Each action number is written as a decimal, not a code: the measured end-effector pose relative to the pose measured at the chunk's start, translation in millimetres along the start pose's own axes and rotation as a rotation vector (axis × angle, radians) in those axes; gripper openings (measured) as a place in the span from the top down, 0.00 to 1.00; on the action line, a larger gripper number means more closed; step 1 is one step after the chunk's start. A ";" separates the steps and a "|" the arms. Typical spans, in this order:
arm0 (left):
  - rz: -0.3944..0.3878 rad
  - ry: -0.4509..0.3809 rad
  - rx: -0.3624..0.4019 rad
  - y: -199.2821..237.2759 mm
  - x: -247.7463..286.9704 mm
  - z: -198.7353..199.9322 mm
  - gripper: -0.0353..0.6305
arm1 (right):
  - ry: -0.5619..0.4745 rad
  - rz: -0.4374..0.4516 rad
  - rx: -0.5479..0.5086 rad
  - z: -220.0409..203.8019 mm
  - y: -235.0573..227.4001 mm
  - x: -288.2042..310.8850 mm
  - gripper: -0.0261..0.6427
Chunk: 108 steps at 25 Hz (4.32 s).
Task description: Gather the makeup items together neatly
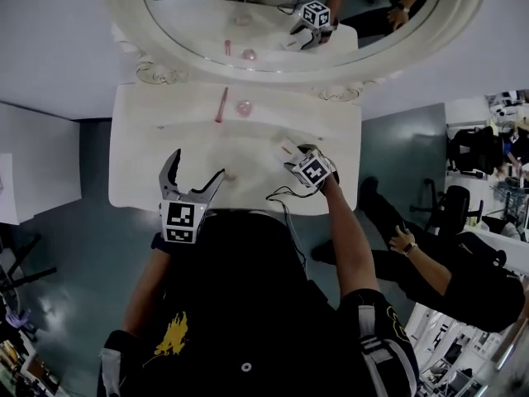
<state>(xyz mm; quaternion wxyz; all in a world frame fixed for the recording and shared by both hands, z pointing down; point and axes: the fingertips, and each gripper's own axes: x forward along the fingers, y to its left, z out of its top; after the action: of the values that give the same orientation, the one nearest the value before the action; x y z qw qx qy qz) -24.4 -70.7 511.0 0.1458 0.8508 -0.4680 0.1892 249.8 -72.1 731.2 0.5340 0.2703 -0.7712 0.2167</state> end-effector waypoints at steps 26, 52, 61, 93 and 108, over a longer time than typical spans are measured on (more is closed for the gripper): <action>0.002 -0.005 0.009 -6.0 -5.7 5.2 0.21 | -0.097 0.112 -0.356 86.3 9.2 -62.4 0.49; 0.088 0.009 -0.037 2.5 6.0 12.2 0.21 | -0.085 0.153 -0.544 160.9 -36.8 -36.1 0.49; 0.095 0.018 -0.041 5.4 16.7 13.2 0.21 | -0.069 0.159 -0.564 168.2 -40.7 -30.1 0.49; 0.072 0.005 -0.055 14.2 10.4 10.7 0.21 | -0.168 0.043 -0.460 186.0 -31.8 -39.2 0.51; 0.068 0.055 -0.013 -8.2 -8.8 -4.5 0.21 | -0.526 -0.212 0.022 179.0 42.1 -93.7 0.56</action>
<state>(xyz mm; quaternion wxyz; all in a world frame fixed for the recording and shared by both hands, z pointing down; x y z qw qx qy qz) -22.5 -58.0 510.4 0.1576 0.8278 -0.4938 0.2145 122.6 -134.2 581.0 0.3322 0.4024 -0.8483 0.0903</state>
